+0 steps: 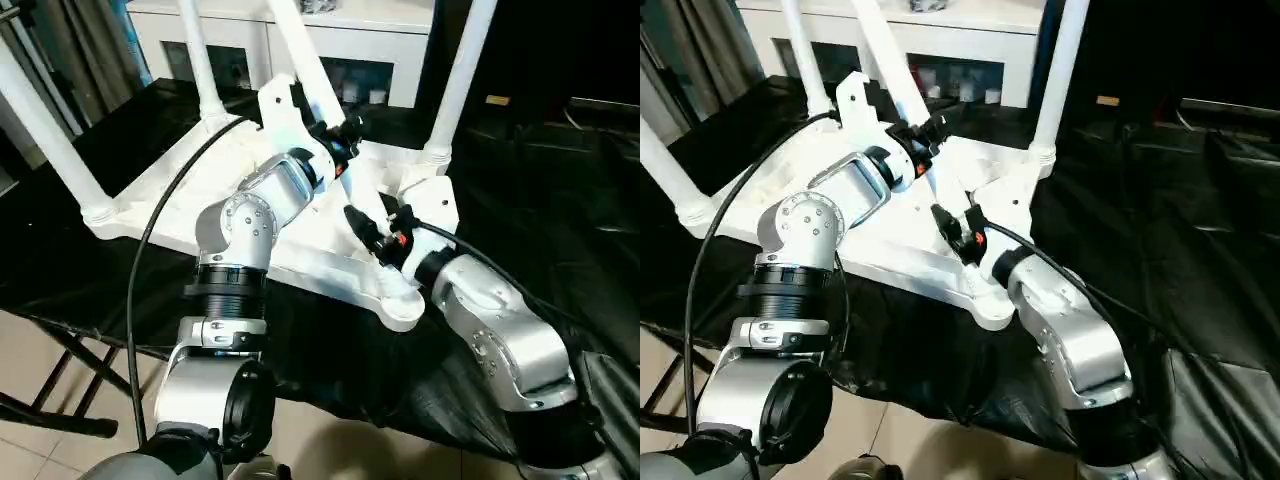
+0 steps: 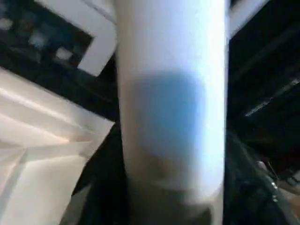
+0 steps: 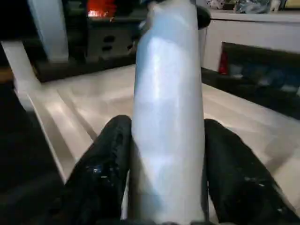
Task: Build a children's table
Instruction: Pick table leg
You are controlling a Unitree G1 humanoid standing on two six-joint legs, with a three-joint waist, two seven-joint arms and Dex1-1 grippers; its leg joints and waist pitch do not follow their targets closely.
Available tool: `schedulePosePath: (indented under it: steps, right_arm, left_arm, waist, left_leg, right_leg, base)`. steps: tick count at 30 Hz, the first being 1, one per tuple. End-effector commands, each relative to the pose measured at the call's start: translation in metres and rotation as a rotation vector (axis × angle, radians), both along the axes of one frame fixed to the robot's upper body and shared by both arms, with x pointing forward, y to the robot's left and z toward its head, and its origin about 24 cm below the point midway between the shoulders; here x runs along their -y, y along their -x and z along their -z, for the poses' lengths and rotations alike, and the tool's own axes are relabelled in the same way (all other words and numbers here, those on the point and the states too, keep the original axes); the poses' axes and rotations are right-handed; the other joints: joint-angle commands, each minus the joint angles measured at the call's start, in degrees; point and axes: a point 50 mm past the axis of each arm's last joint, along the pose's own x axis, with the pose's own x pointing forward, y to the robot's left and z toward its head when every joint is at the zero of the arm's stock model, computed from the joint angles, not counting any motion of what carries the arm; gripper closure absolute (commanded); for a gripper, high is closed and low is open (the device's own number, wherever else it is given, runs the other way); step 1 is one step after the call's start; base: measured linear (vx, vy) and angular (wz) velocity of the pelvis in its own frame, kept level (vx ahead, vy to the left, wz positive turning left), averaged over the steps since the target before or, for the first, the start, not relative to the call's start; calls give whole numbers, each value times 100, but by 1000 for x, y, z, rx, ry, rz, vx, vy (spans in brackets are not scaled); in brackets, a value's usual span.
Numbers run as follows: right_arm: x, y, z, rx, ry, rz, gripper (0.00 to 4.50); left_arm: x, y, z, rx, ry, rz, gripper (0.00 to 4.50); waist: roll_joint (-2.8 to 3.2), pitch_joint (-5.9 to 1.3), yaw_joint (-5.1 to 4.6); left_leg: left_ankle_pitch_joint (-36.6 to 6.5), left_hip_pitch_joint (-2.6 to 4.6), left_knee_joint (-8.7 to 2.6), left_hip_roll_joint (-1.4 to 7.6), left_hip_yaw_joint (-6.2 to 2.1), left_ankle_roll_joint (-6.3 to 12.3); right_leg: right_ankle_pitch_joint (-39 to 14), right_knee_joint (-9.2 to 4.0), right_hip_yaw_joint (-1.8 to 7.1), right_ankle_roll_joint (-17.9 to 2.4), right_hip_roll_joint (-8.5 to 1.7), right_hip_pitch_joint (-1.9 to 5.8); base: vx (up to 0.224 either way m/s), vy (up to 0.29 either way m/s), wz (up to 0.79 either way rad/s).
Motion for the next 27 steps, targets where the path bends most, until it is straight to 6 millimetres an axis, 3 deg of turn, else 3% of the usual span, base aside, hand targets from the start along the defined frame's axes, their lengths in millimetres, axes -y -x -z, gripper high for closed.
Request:
schedulePosePath:
  steps: [1, 2, 5, 7, 10, 16, 22, 23, 27]
  right_arm:
    - [-2, -2, -20, 31, -94, -64, 184]
    - [1, -2, -19, 14, -101, -92, 173]
    - [17, -1, -15, -40, -83, -217, 156]
    - [20, 0, -14, -50, -74, -249, 132]
    - [37, 4, -9, -142, -47, -403, 119]
    - [45, 10, -9, -246, -75, -605, 119]
    - [44, 14, -8, -292, -82, -723, 119]
    - [44, 15, -8, -298, -83, -736, 145]
    - [40, 18, -5, -334, -73, -778, 172]
  left_arm:
    - [17, 7, 4, 23, -19, 99, 259]
    - [16, 7, 3, 37, -21, 120, 264]
    - [8, 7, -3, 94, -18, 212, 268]
    - [6, 7, -3, 108, -21, 233, 270]
    - [0, 12, -9, 159, 17, 395, 271]
    - [-2, 28, -20, 227, 60, 656, 271]
    - [1, 37, -29, 281, 128, 772, 271]
    - [0, 37, -30, 284, 132, 778, 271]
    - [0, 38, -34, 297, 163, 791, 271]
  waist:
    - [-133, -450, -21]
    - [-104, -454, -19]
    - [-100, -452, 4]
    - [-111, -467, 3]
    - [-114, -470, 22]
    - [-130, -477, 35]
    - [-155, -467, 50]
    - [-154, -468, 48]
    - [-166, -477, 59]
  left_leg:
    - [-626, 96, -427, 340, -215, 291]
    - [-580, 109, -422, 348, -217, 298]
    - [-582, 126, -410, 340, -202, 334]
    - [-474, 93, -398, 338, -207, 352]
    - [-433, 97, -380, 331, -197, 425]
    - [-359, 106, -366, 361, -197, 463]
    - [-385, 95, -358, 346, -185, 449]
    - [-383, 95, -358, 352, -187, 440]
    - [-348, 97, -359, 362, -196, 415]
  right_leg:
    - [-1235, -458, 377, -635, -452, 324]
    - [-1159, -442, 379, -671, -445, 317]
    - [-1089, -445, 383, -677, -434, 329]
    - [-917, -409, 383, -763, -452, 350]
    - [-953, -405, 383, -843, -463, 372]
    - [-1025, -384, 373, -1054, -481, 363]
    - [-1121, -391, 372, -1078, -485, 376]
    - [-1165, -400, 372, -1056, -481, 371]
    - [-1148, -387, 371, -1032, -485, 376]
  base:
    - [0, 0, 0]
    - [0, 0, 0]
    - [0, 0, 0]
    - [0, 0, 0]
    - [0, 0, 0]
    - [0, 0, 0]
    - [0, 0, 0]
    - [0, 0, 0]
    - [0, 0, 0]
